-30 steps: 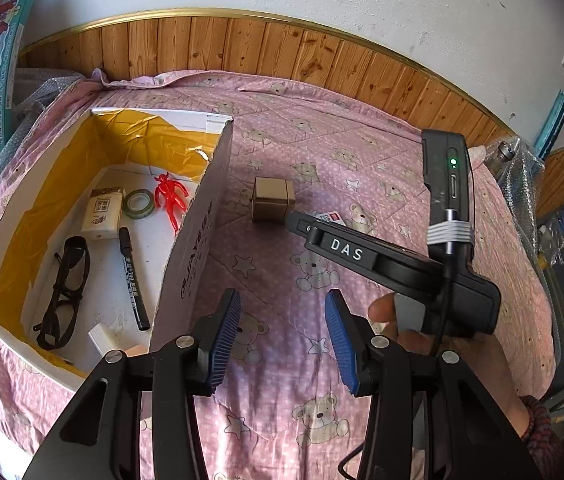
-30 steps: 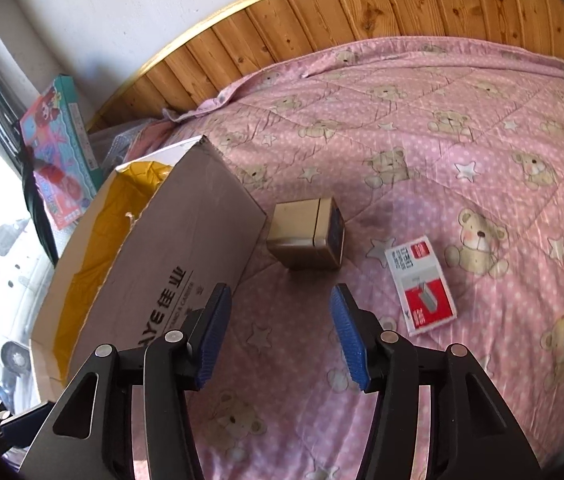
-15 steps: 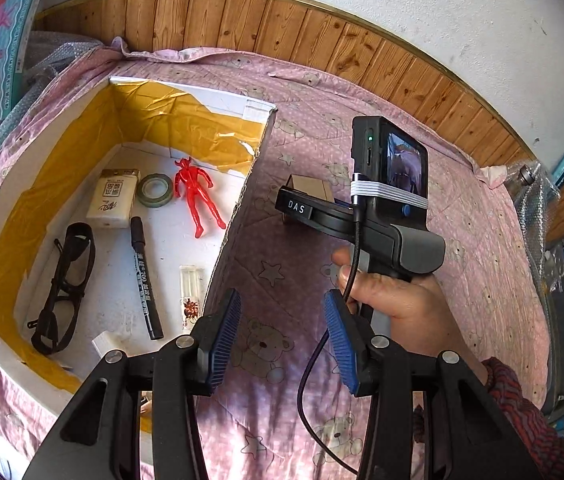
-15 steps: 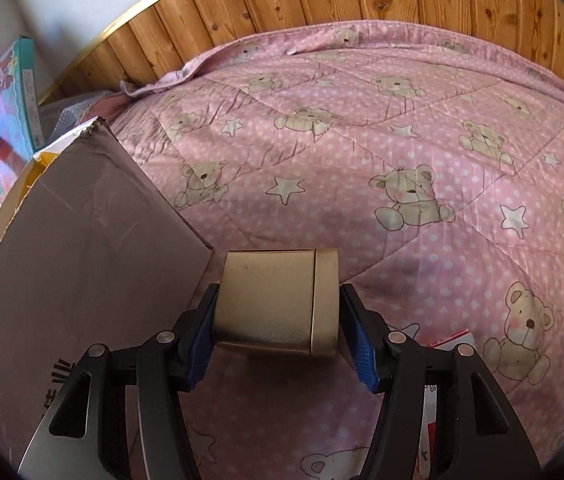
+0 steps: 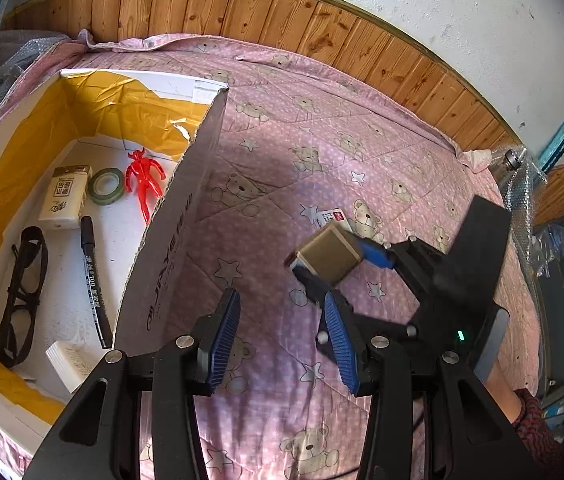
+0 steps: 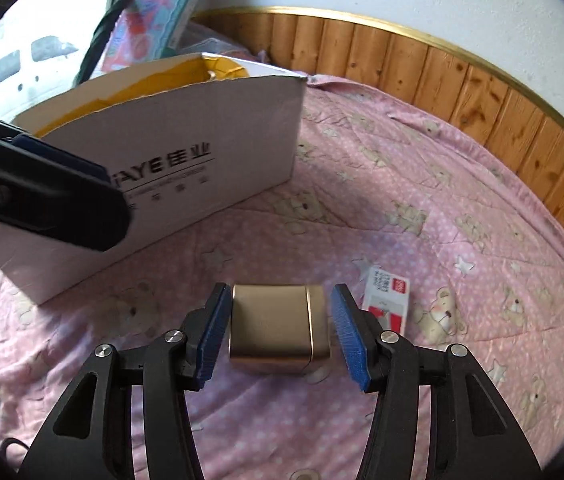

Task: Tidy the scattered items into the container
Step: 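Grasp the small brown box with the right tool, then grasp the red-and-white staple box with the left tool while the right tool holds the brown box, then carry the brown box and staple box over the container with both tools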

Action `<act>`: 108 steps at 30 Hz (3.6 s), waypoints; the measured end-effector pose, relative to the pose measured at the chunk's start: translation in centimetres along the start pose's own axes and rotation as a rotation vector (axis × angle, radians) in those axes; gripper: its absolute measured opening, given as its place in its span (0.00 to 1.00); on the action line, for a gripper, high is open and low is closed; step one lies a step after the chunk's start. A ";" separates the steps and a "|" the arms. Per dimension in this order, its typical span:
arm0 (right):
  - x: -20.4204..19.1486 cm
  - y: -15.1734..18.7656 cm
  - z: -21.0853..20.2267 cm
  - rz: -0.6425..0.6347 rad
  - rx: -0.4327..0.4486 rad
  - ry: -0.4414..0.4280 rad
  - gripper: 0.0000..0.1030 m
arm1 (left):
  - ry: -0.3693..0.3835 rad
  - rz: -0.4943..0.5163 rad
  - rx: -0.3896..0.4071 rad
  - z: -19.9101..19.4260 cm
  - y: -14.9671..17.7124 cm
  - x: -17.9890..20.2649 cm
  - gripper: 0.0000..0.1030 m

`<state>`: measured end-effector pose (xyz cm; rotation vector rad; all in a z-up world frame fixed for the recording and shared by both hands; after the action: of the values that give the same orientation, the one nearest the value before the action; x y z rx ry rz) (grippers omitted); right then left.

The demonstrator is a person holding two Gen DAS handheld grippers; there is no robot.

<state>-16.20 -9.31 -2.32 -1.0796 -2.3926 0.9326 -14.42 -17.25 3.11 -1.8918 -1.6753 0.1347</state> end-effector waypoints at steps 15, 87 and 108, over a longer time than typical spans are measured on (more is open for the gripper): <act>5.8 2.3 0.2 0.538 -0.013 -0.314 0.35 | 0.002 0.027 -0.046 1.0 1.0 1.4 0.44; 9.7 6.0 -1.0 0.607 -0.149 0.185 0.38 | -0.039 0.153 -0.031 8.7 2.6 -0.8 0.53; 1.5 6.3 -8.2 0.604 -0.060 0.148 0.38 | -0.027 0.178 0.125 -1.2 4.1 1.9 0.53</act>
<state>-9.33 -1.60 -0.74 -1.8785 -2.0089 0.9157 -9.95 -15.96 2.64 -1.9488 -1.4778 0.3292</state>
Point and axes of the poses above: each gripper's, at about its wrist camera, not at the fingertips, and z roughly the way its jaws point, x to its right, y to its underside, the point moved 3 cm from there along z, roughly the way its jaws point, and after that the axes turned 2 degrees about z, right-handed, at the moved point
